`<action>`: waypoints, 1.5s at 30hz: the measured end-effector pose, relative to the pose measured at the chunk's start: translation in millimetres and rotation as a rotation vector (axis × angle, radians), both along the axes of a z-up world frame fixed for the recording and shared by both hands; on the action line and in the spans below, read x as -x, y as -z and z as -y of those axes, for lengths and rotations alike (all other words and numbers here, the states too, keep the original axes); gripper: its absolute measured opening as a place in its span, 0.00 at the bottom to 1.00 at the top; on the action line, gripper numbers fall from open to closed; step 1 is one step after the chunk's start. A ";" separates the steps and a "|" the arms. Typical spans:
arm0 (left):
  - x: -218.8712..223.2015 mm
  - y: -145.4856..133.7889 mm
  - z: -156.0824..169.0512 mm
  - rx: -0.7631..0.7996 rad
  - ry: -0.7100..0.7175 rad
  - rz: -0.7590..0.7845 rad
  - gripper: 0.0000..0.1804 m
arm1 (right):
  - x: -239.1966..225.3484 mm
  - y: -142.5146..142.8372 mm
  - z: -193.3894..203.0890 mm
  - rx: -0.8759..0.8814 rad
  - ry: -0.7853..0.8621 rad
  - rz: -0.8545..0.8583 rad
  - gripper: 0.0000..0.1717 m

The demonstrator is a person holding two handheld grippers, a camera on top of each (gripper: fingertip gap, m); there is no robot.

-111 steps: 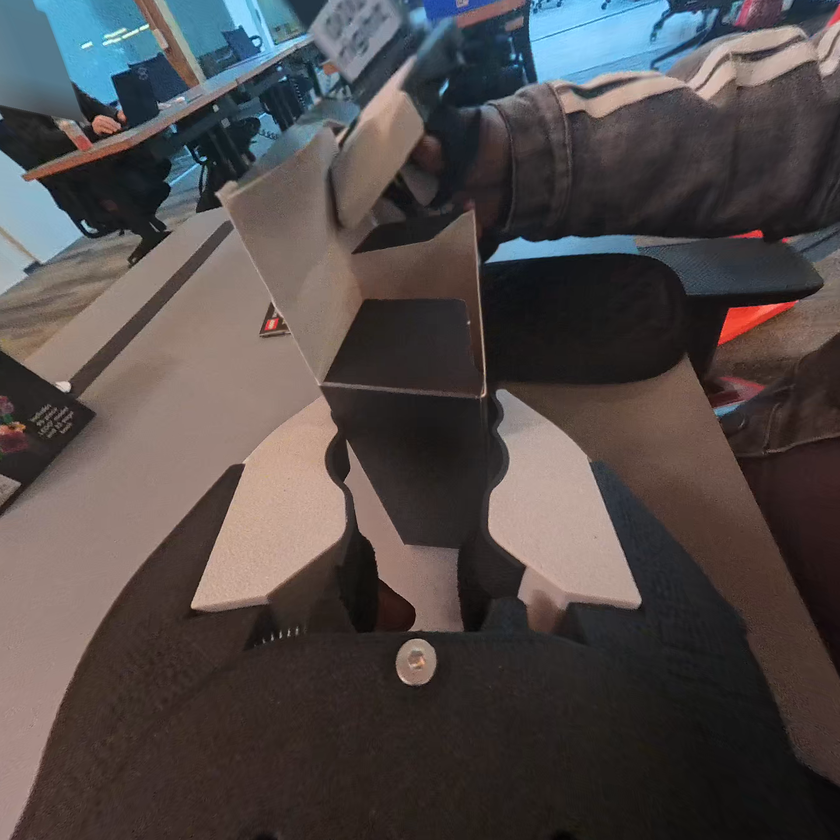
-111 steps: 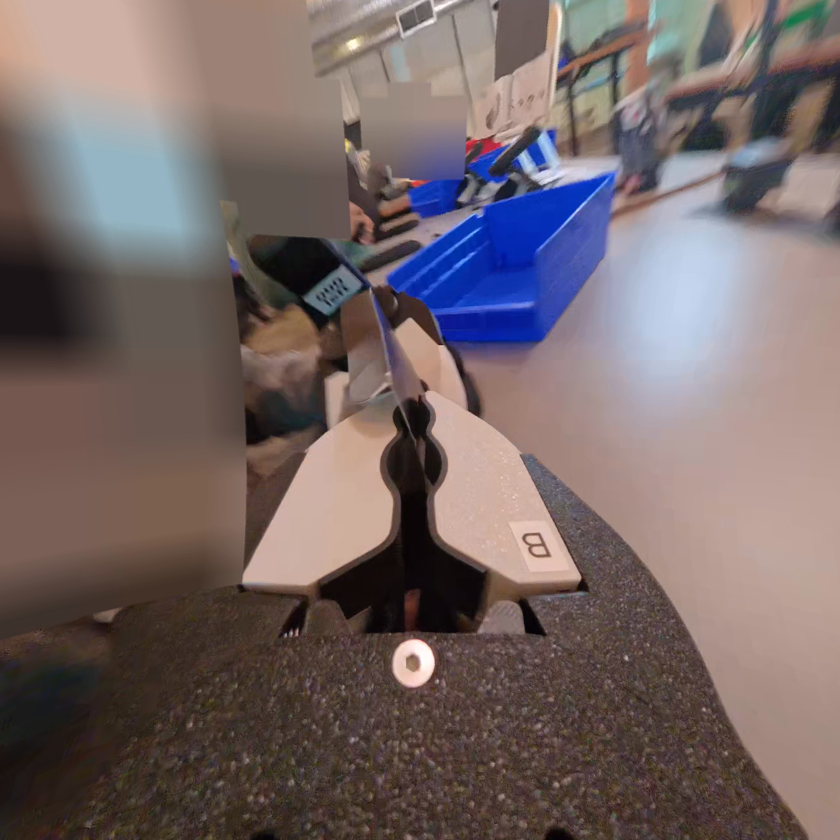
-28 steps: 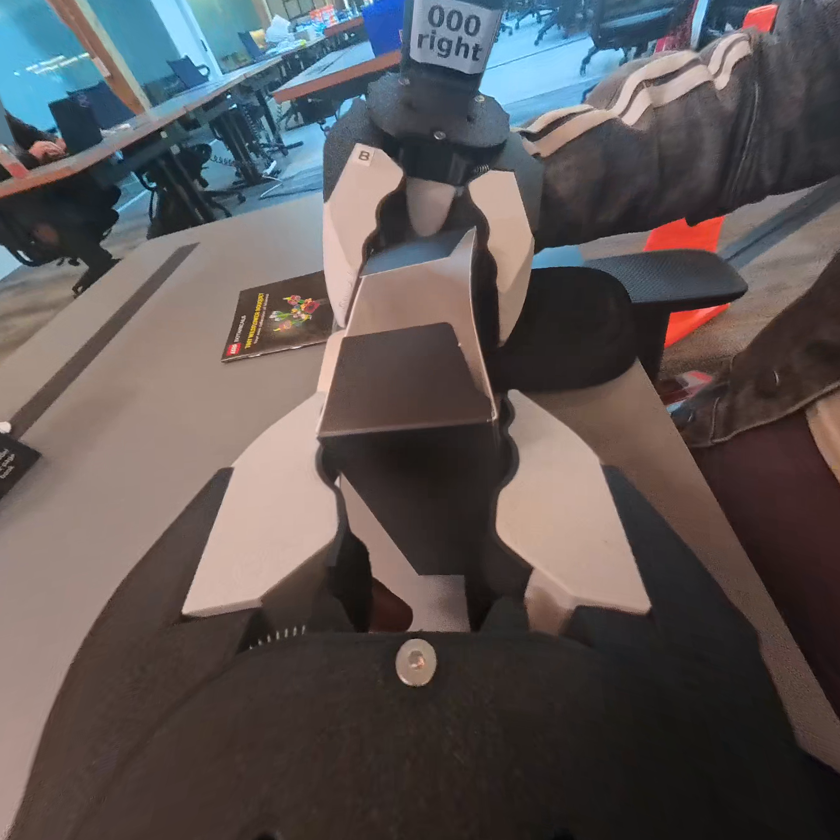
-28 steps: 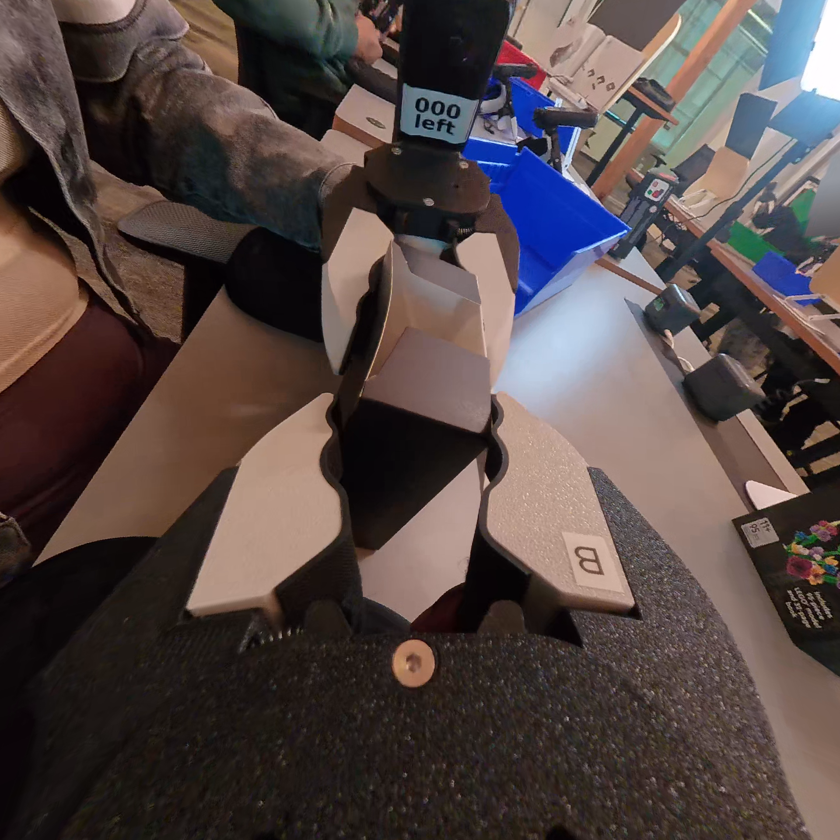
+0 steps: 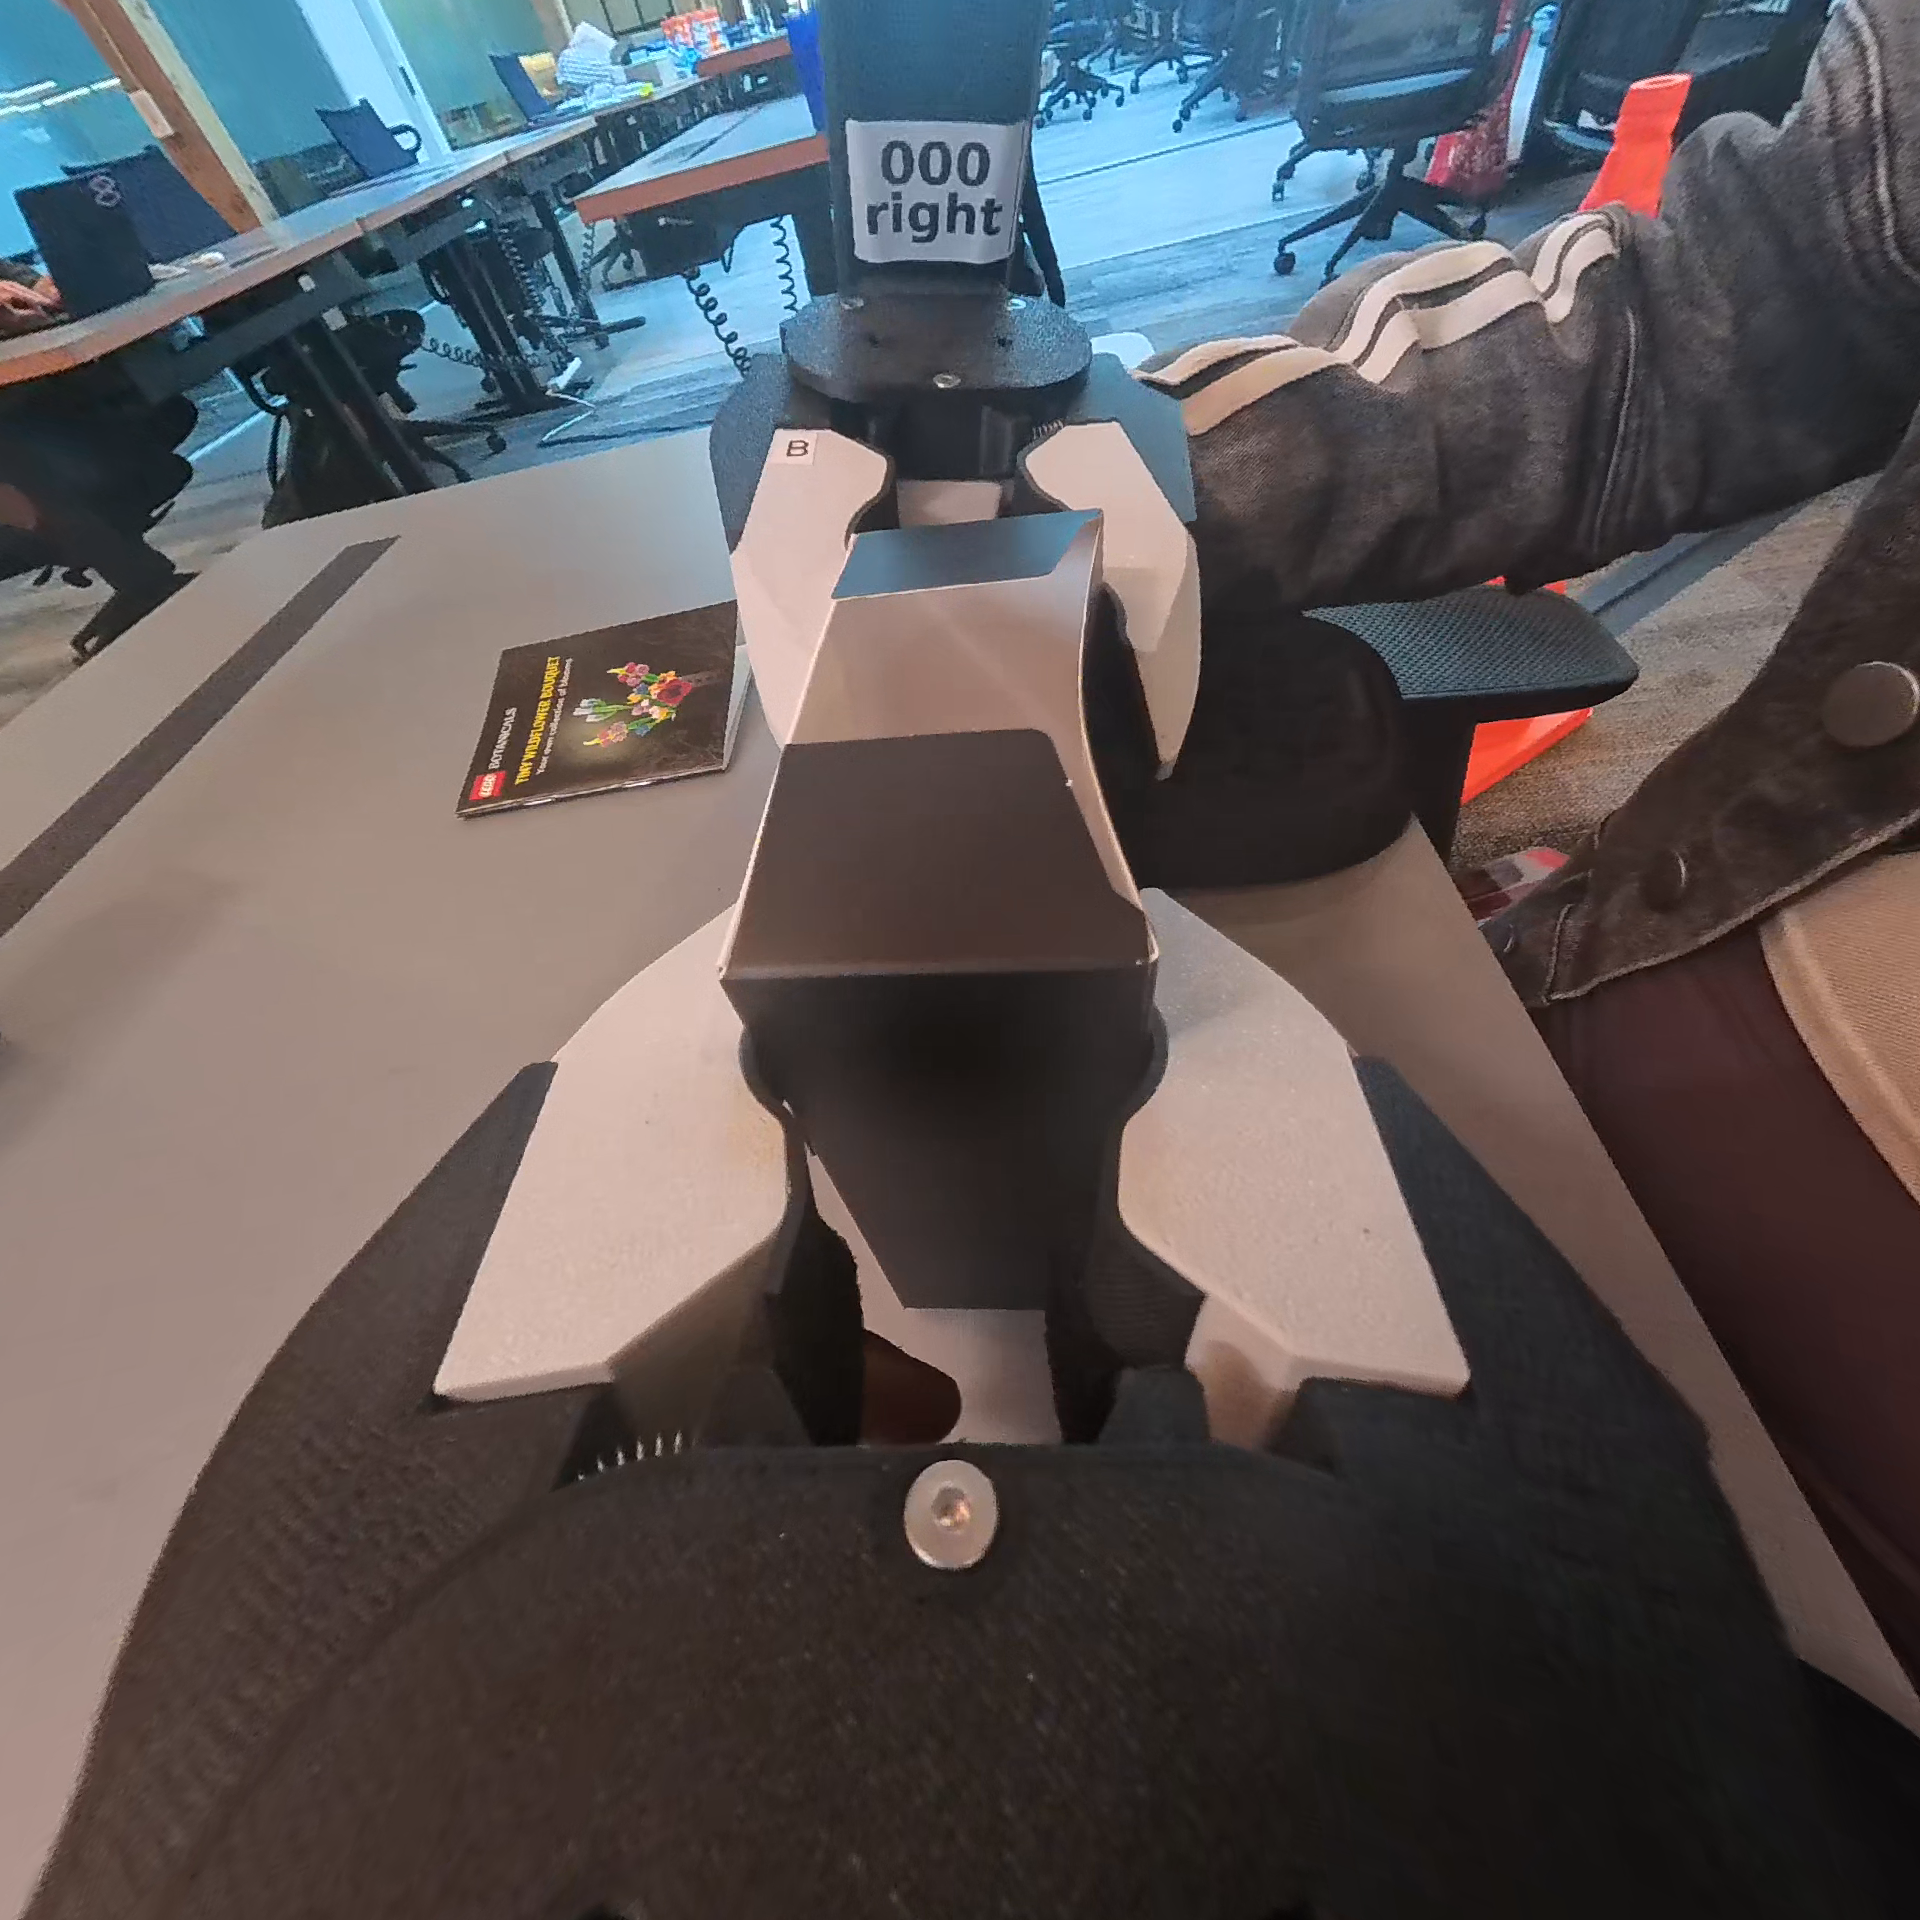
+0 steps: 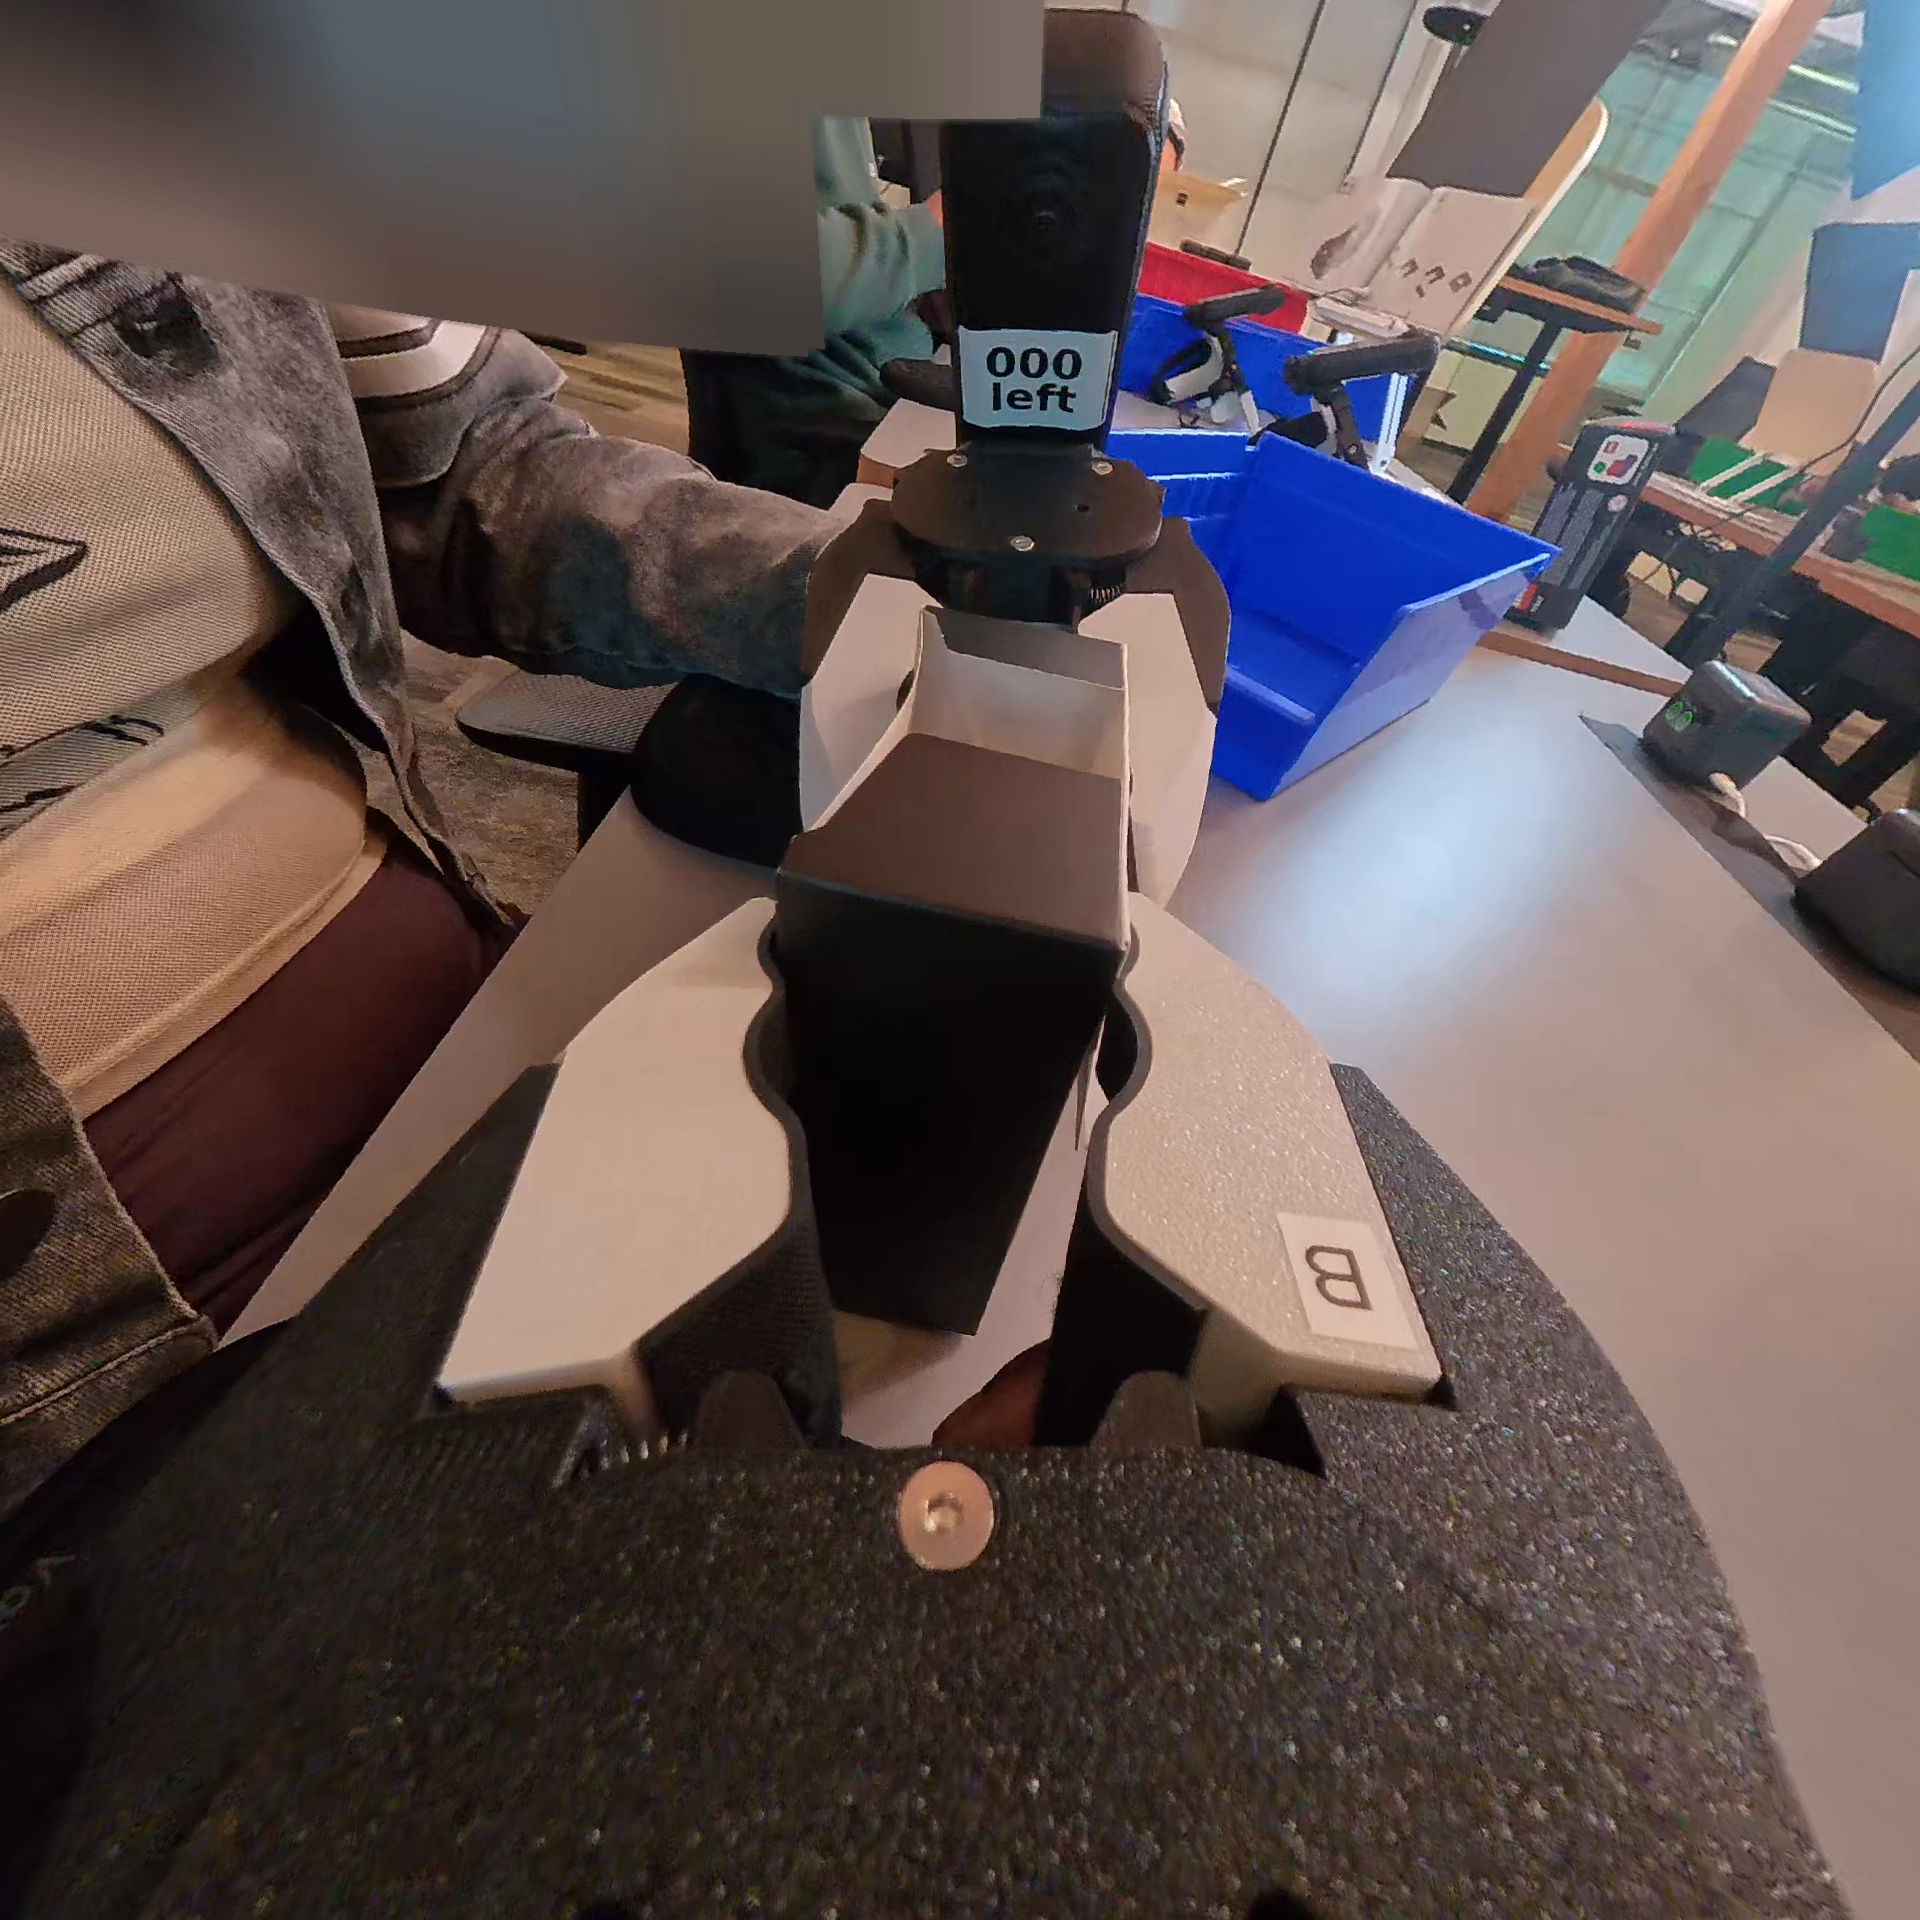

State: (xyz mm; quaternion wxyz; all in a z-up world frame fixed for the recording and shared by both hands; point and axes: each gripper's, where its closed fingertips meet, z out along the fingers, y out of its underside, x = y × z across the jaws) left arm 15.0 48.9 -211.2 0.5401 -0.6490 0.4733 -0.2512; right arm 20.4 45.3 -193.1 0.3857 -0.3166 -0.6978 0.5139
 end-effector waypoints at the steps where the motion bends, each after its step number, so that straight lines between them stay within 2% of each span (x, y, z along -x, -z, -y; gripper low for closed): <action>1: 0.0 -0.1 -0.1 0.002 -0.001 0.003 0.33 | 0.1 0.0 -0.1 0.003 -0.001 0.002 0.33; 12: 0.2 -0.4 -0.8 -0.011 -0.006 0.009 0.35 | 0.8 -0.5 0.6 0.018 -0.014 0.008 0.32; 17: -1.1 7.9 -5.2 -0.029 -0.044 -0.056 0.46 | 3.7 -0.2 0.1 0.032 -0.047 0.022 0.32; 22: 0.6 5.5 -6.0 -0.054 -0.056 -0.050 0.40 | 8.5 2.1 -7.2 0.032 -0.050 0.039 0.32; 24: 5.7 2.5 -15.3 -0.055 -0.131 -0.032 0.39 | 13.2 3.1 -18.7 0.049 -0.001 0.060 0.32; 25: 9.7 0.3 -20.3 -0.058 -0.179 -0.021 0.39 | 16.0 1.8 -28.1 0.074 0.051 0.069 0.36; 27: 21.9 -2.0 -32.8 -0.052 -0.323 -0.012 0.39 | 15.0 -8.0 -39.7 0.160 0.156 0.075 0.53; 29: 28.5 1.8 -37.7 -0.050 -0.414 -0.052 0.39 | 13.7 -22.0 -63.0 0.253 0.362 0.069 0.46; 30: 28.7 3.6 -37.7 -0.052 -0.436 -0.070 0.39 | 12.0 -29.3 -70.1 0.289 0.457 0.053 0.40; 31: 28.4 4.3 -37.1 -0.063 -0.451 -0.088 0.39 | 10.3 -35.6 -71.6 0.310 0.533 0.036 0.32; 32: 27.7 5.0 -36.4 -0.076 -0.459 -0.103 0.39 | 10.3 -40.8 -65.7 0.306 0.567 0.017 0.32; 36: 28.7 4.5 -36.5 -0.078 -0.468 -0.102 0.39 | 18.9 -40.7 -44.2 0.082 0.718 0.039 0.18; 40: 28.8 4.6 -36.9 -0.070 -0.468 -0.101 0.39 | 28.6 -34.5 -48.3 -0.115 0.829 0.138 0.18; 43: 29.1 5.2 -36.5 -0.058 -0.464 -0.095 0.39 | 32.5 -29.4 -49.2 -0.127 0.837 0.230 0.15; 45: 29.8 5.3 -37.2 -0.049 -0.465 -0.088 0.39 | 28.9 -34.4 -52.6 -0.169 0.866 0.222 0.13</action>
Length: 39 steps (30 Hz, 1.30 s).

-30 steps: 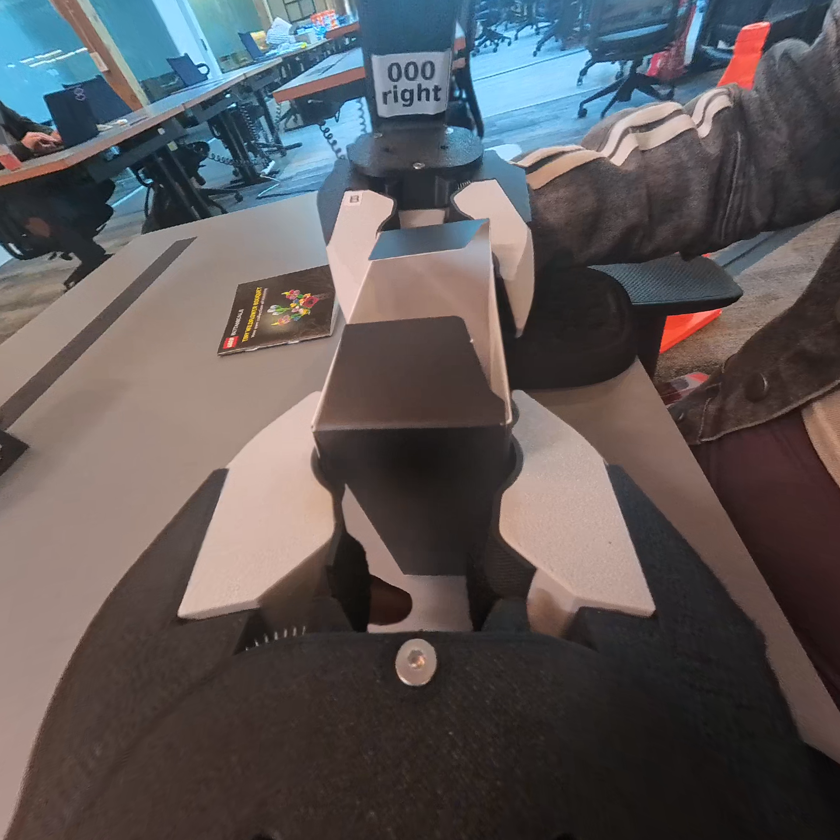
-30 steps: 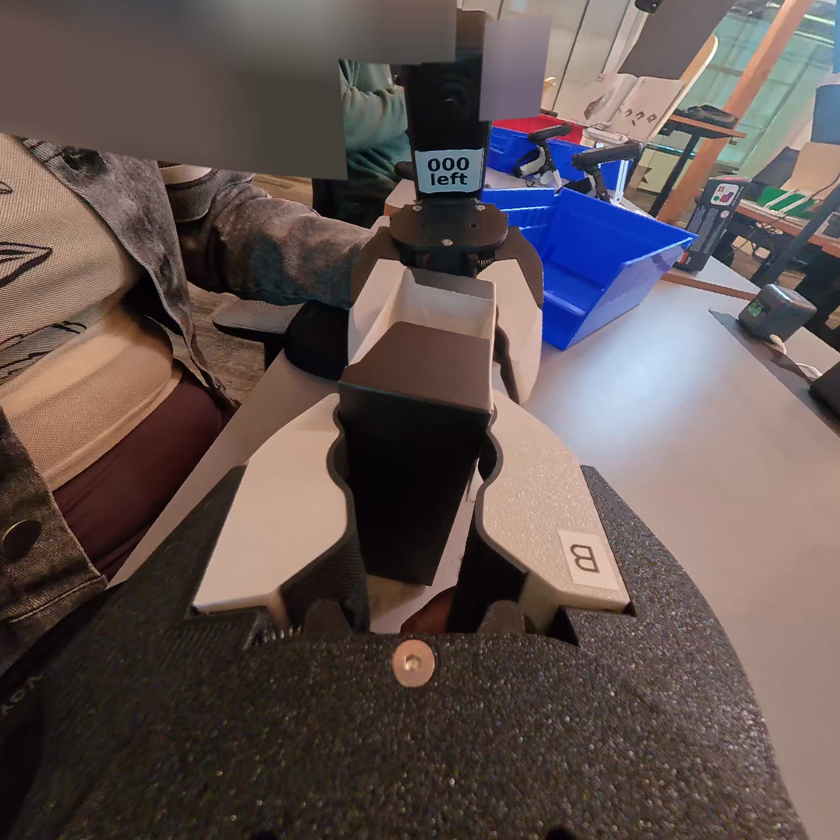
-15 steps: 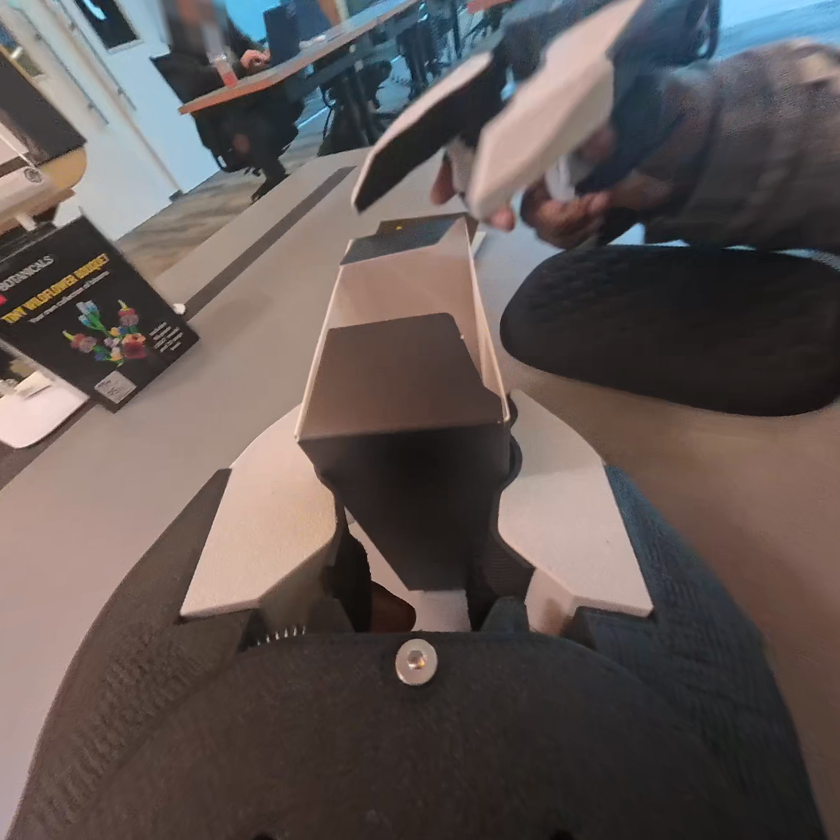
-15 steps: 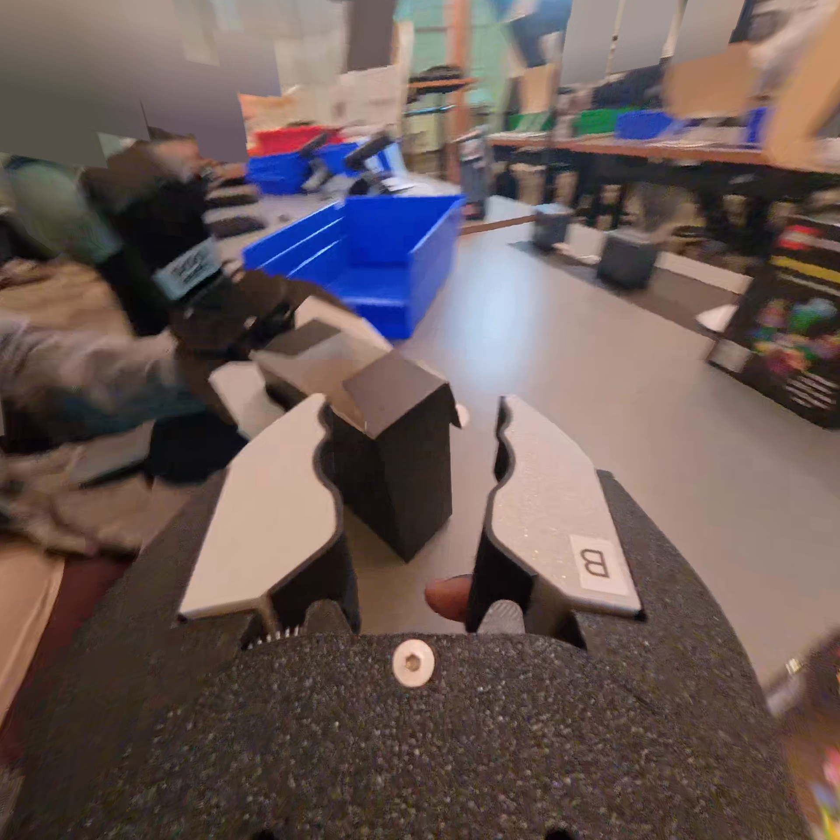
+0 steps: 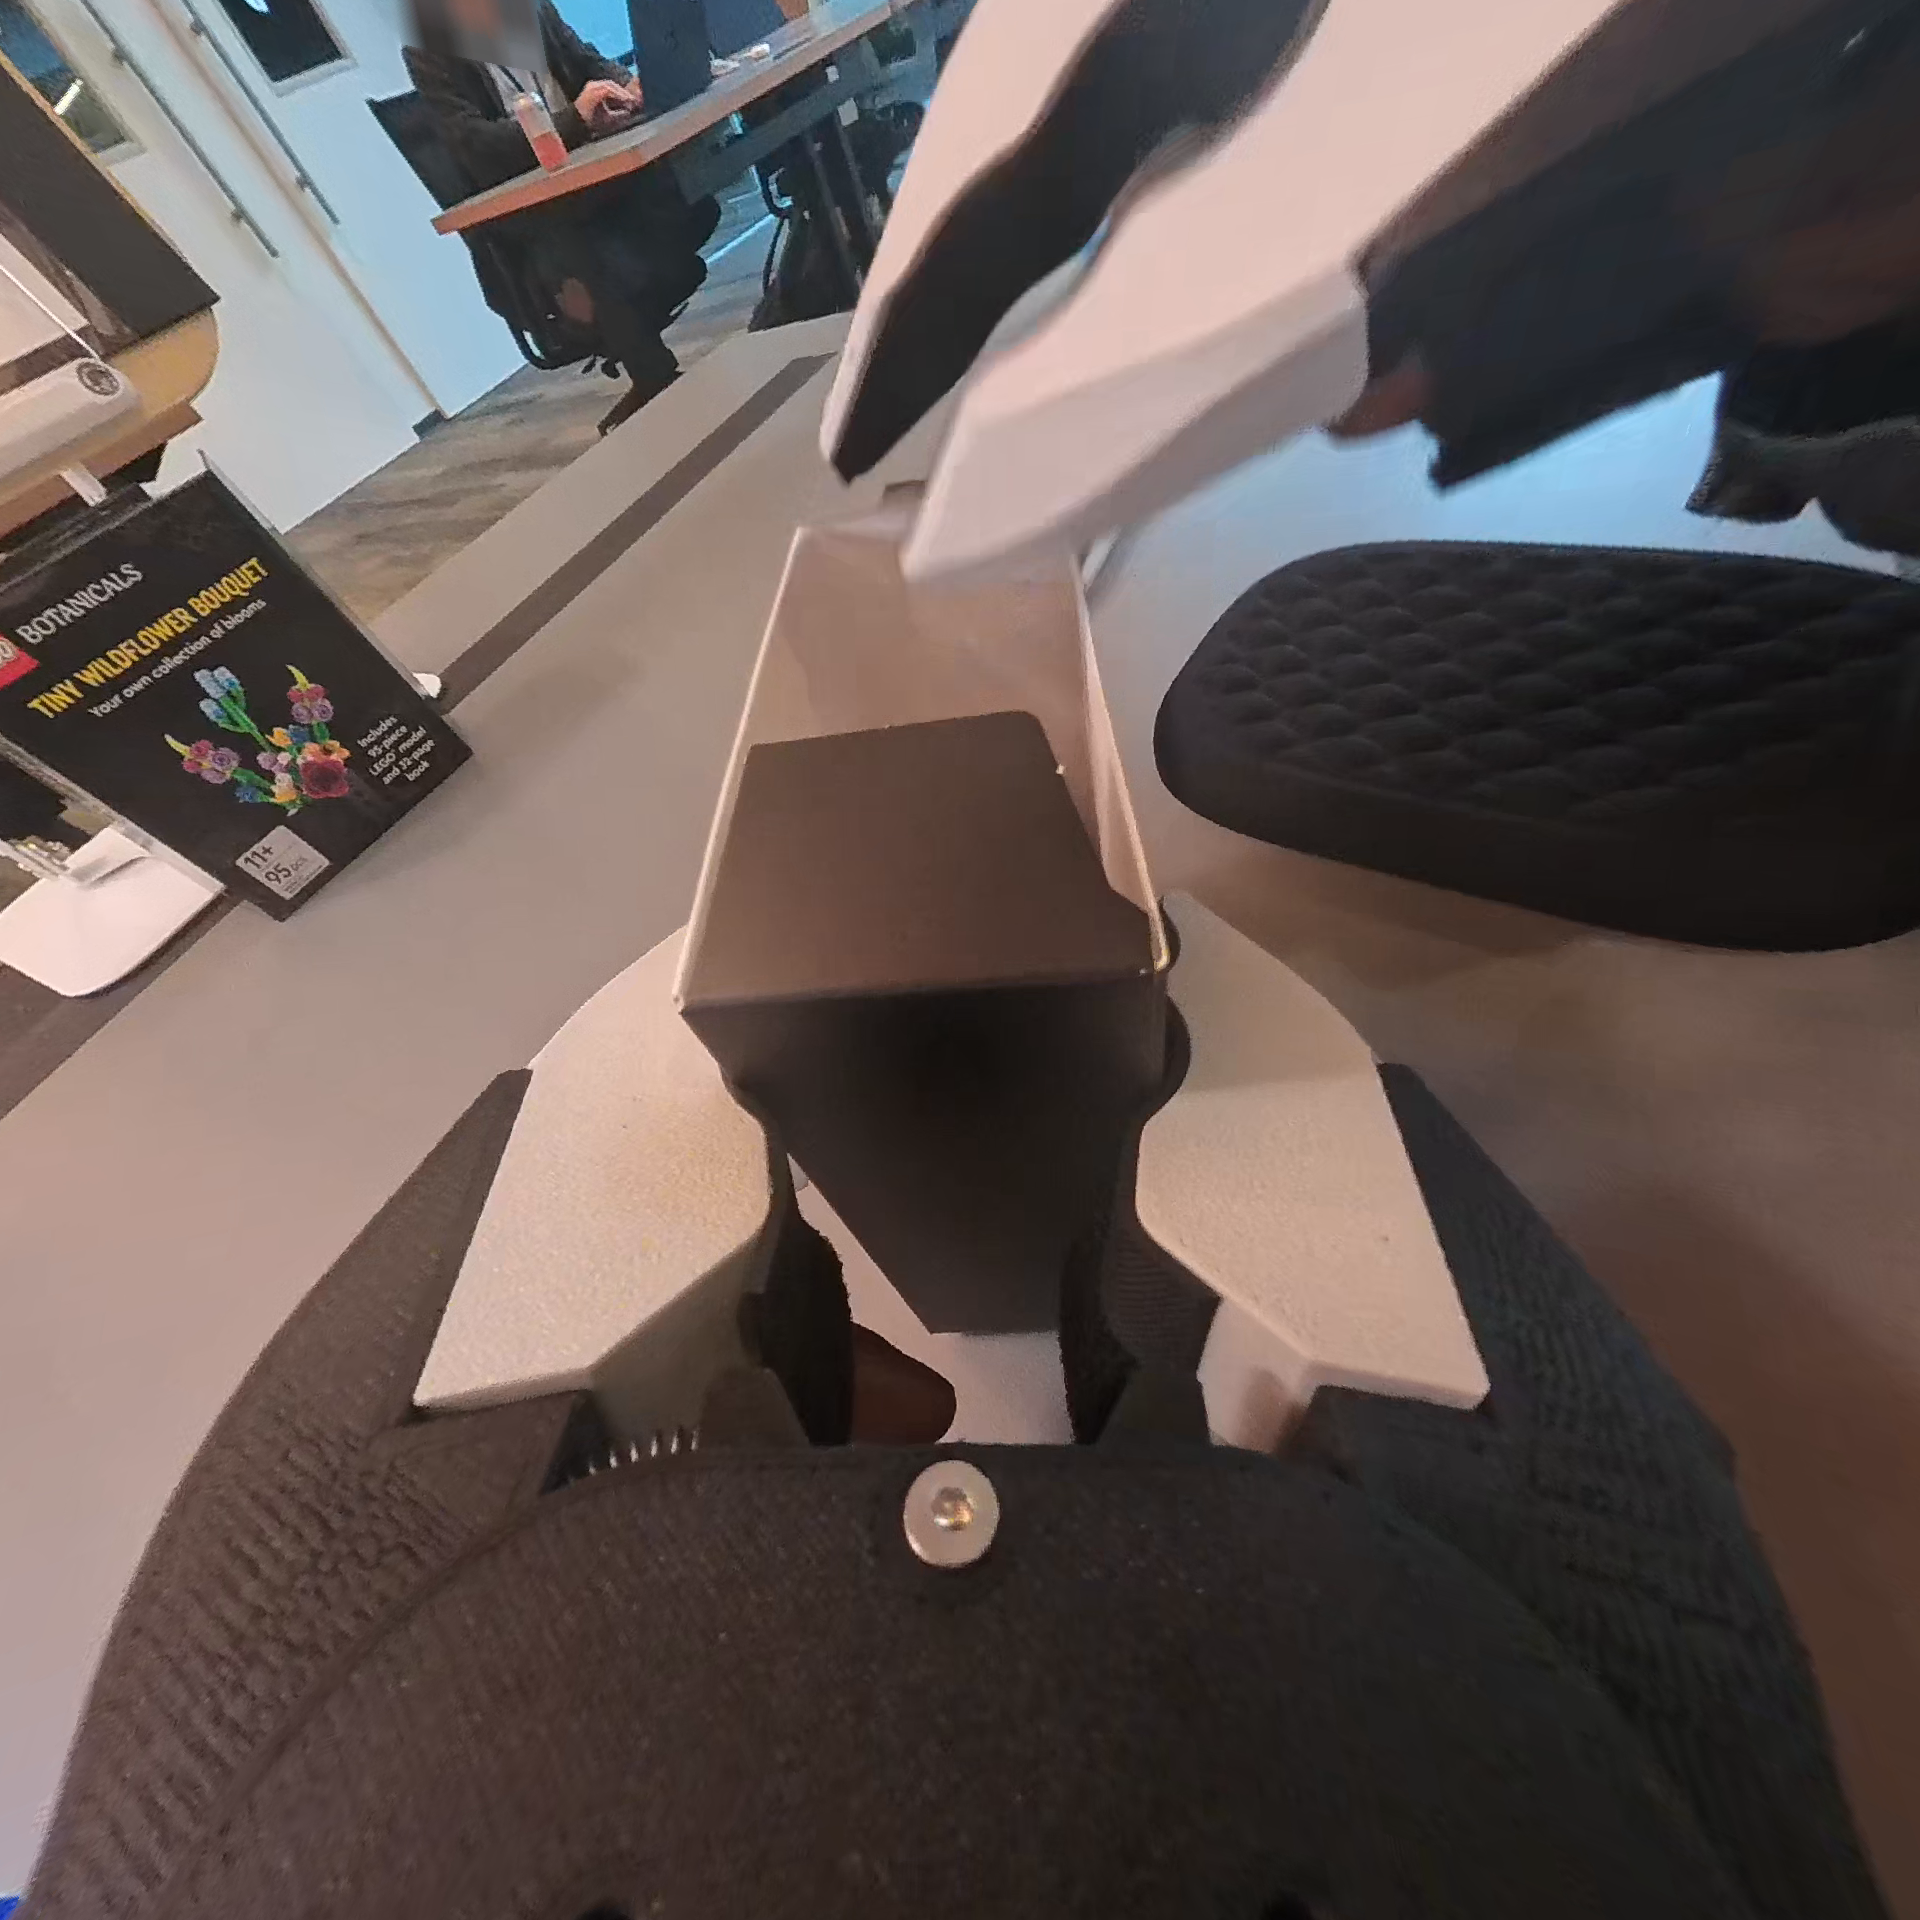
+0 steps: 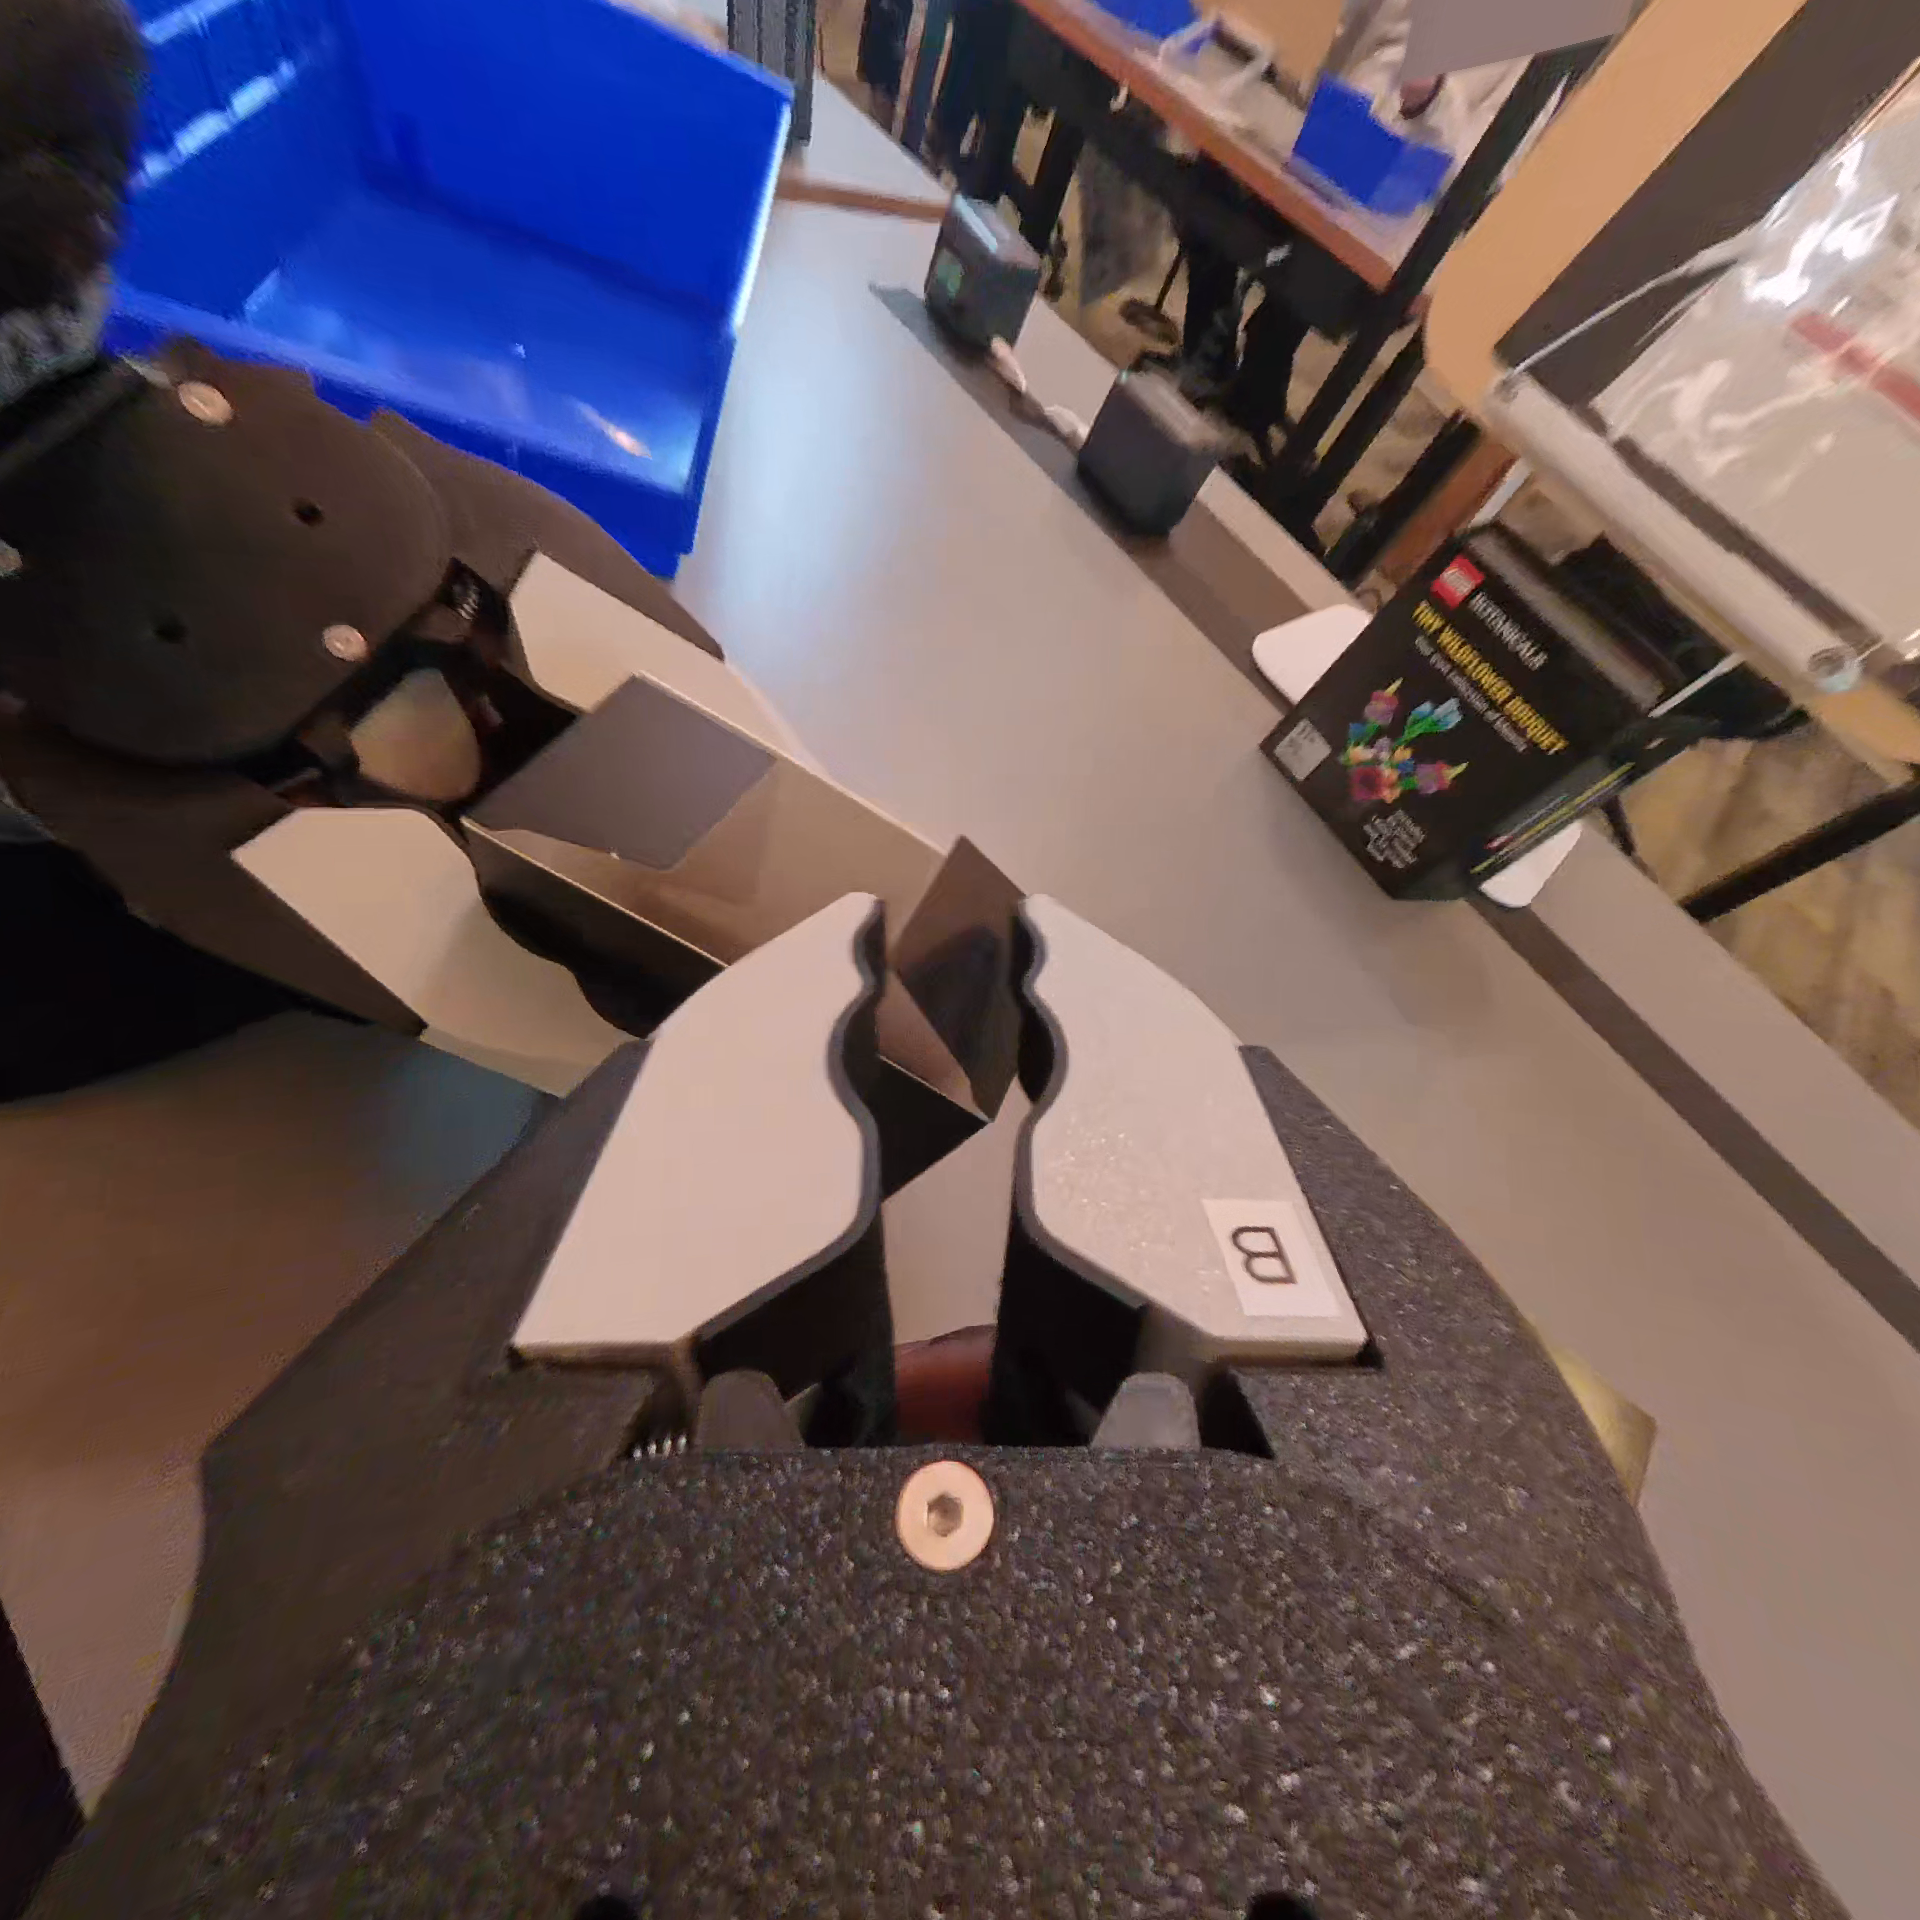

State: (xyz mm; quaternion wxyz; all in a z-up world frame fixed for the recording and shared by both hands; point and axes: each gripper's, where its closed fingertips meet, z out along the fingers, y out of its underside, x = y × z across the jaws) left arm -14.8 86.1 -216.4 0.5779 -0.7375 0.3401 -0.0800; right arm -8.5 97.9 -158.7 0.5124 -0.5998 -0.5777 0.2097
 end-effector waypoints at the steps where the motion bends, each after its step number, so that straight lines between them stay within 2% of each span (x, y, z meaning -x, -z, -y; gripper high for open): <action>1: 0.2 0.3 0.0 0.002 0.000 0.003 0.39 | -1.8 -7.0 1.3 -0.009 -0.003 -0.031 0.04; 5: -0.3 0.8 0.6 0.013 0.015 0.017 0.39 | -19.3 -20.1 -12.7 -0.018 0.034 -0.089 0.03; 10: -0.9 1.6 0.8 0.032 0.026 0.032 0.39 | -32.9 -11.0 -32.2 0.175 0.039 -0.183 0.04; 12: -1.3 2.1 1.4 0.046 0.037 0.046 0.39 | -34.0 -5.7 -36.7 0.276 0.040 -0.239 0.04; 17: -0.8 2.3 1.7 0.053 0.044 0.057 0.39 | -33.7 14.1 -40.8 0.660 -0.009 -0.390 0.05; 20: -1.9 2.4 2.2 0.051 0.052 0.052 0.39 | -36.7 5.2 -39.9 0.777 -0.083 -0.504 0.09; 22: -1.4 2.5 1.9 0.054 0.051 0.055 0.39 | -38.7 -6.0 -37.9 0.696 -0.117 -0.511 0.15; 24: -1.4 2.3 2.0 0.055 0.050 0.057 0.39 | -41.0 -22.6 -31.7 0.563 -0.160 -0.496 0.29; 26: -1.4 2.3 2.1 0.054 0.051 0.056 0.39 | -45.2 -46.9 -20.4 0.383 -0.213 -0.499 0.38; 27: -1.1 2.3 2.0 0.054 0.051 0.056 0.39 | -46.6 -60.1 -8.6 0.276 -0.260 -0.501 0.40; 29: -1.3 2.2 2.0 0.054 0.053 0.056 0.39 | -43.0 -68.4 29.5 0.101 -0.416 -0.423 0.34; 30: -1.6 2.3 2.5 0.054 0.055 0.056 0.39 | -37.8 -58.7 44.4 0.067 -0.474 -0.320 0.35; 31: -1.9 2.6 2.5 0.054 0.057 0.055 0.39 | -31.9 -42.3 50.5 0.067 -0.490 -0.195 0.42; 33: -2.0 2.4 2.9 0.055 0.062 0.056 0.39 | -25.7 -8.7 45.0 0.060 -0.467 0.017 0.50; 35: -2.3 2.6 3.1 0.057 0.067 0.057 0.39 | -24.8 7.5 25.8 0.007 -0.403 0.099 0.51; 37: -2.4 2.5 2.8 0.060 0.069 0.059 0.39 | -27.0 13.1 12.1 -0.044 -0.357 0.123 0.48; 39: -2.6 2.7 2.9 0.062 0.073 0.061 0.39 | -28.3 16.7 10.6 -0.024 -0.348 0.113 0.46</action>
